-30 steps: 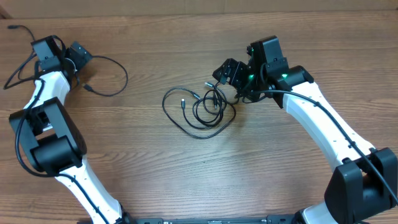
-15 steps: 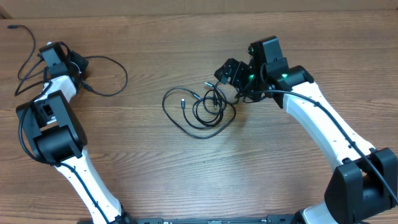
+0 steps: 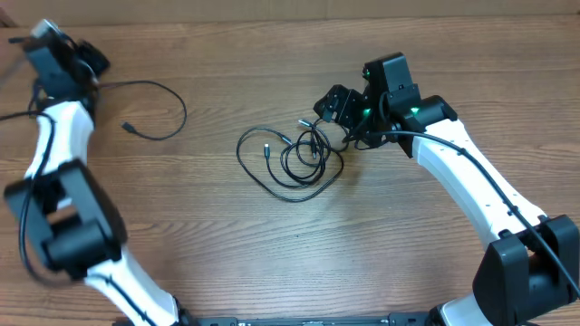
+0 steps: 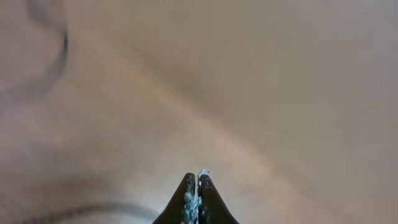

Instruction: Untangle cables

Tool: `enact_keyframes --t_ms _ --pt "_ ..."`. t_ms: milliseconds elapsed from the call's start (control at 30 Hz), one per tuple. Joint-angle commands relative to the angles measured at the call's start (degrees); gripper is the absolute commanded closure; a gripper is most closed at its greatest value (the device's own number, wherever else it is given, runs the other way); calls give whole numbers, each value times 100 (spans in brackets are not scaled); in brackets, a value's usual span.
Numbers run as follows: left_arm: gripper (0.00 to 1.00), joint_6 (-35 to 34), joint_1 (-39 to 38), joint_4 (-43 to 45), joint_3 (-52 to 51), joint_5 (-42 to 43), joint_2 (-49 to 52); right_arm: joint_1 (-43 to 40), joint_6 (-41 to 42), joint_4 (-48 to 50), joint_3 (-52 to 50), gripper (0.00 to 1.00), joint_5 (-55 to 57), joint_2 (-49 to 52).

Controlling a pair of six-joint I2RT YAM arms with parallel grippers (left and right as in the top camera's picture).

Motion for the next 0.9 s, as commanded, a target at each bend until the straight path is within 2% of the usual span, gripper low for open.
enact_keyframes --t_ms 0,33,67,100,133,167,267,333,400,567,633,800,867 --pt "96 151 -39 33 76 66 -1062 28 -4 24 -31 7 59 2" --pt "96 151 -39 7 76 63 -1174 28 -4 24 -28 7 59 2" --pt "92 149 -39 -48 76 61 -1263 28 -4 24 -28 7 59 2" --pt "80 149 -39 -142 76 61 -1327 28 -4 24 -28 7 59 2" --pt "60 144 -39 -273 76 66 -1351 28 -4 24 -28 7 59 2" --pt "52 125 -42 -439 74 63 -1349 28 -4 24 -31 7 59 2" --pt "37 127 -79 -1147 72 33 -1154 28 -4 -22 -28 7 57 2" --pt "21 127 -118 -1379 72 37 -933 28 -7 -94 -28 0 59 2" --pt "2 127 -168 -1473 72 37 -667 28 -4 -138 -28 0 61 2" --pt "0 -74 -203 -1401 72 26 125 9 -356 -254 -28 0 505 2" --pt "0 -138 -192 -1209 72 22 354 -63 -435 -339 -28 0 824 2" --pt "0 -168 -177 -605 72 -28 846 -358 -437 -378 -28 0 859 2" --pt "0 -378 -177 -459 72 -33 1043 -446 -437 -380 -28 0 859 2"
